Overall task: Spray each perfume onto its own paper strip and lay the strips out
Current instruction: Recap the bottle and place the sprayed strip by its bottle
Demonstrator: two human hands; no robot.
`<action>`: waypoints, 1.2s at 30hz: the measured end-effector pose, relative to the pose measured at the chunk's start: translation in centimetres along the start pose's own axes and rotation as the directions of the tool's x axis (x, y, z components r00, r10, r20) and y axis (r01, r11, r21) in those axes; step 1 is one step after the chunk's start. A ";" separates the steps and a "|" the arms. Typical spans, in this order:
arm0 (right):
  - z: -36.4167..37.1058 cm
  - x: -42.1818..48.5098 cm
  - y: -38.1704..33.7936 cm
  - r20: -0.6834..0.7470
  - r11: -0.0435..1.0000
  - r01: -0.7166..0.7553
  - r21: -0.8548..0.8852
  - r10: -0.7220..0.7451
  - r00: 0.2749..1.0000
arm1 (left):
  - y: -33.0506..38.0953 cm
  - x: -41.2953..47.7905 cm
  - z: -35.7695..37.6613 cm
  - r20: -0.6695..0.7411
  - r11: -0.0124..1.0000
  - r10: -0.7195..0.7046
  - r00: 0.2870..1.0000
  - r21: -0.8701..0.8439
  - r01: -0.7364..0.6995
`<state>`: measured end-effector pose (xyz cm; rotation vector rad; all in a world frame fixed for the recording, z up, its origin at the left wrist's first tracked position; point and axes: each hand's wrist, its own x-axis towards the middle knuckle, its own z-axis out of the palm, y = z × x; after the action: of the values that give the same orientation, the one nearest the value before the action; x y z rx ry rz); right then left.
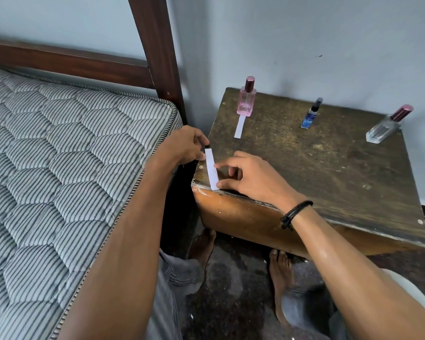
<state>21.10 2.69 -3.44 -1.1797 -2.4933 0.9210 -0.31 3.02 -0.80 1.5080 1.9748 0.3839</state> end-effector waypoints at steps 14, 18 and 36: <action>1.2 0.5 -0.6 -0.089 0.996 -0.006 -0.090 -0.002 0.996 | 0.7 -0.3 0.3 0.034 0.999 -0.003 0.999 0.050 0.002; 1.6 0.6 -0.5 -0.145 0.996 -0.018 -0.082 0.006 0.989 | 0.6 -0.1 0.2 0.037 0.999 0.001 0.999 0.042 -0.002; -0.2 1.2 -0.8 -0.139 0.657 -0.146 0.740 0.362 0.922 | 0.7 -0.7 -0.8 0.132 0.992 0.054 0.990 -0.120 -0.038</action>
<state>19.89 3.30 -2.87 -1.2548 -1.4879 1.5010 -0.18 2.65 0.45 1.4677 1.7846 0.3998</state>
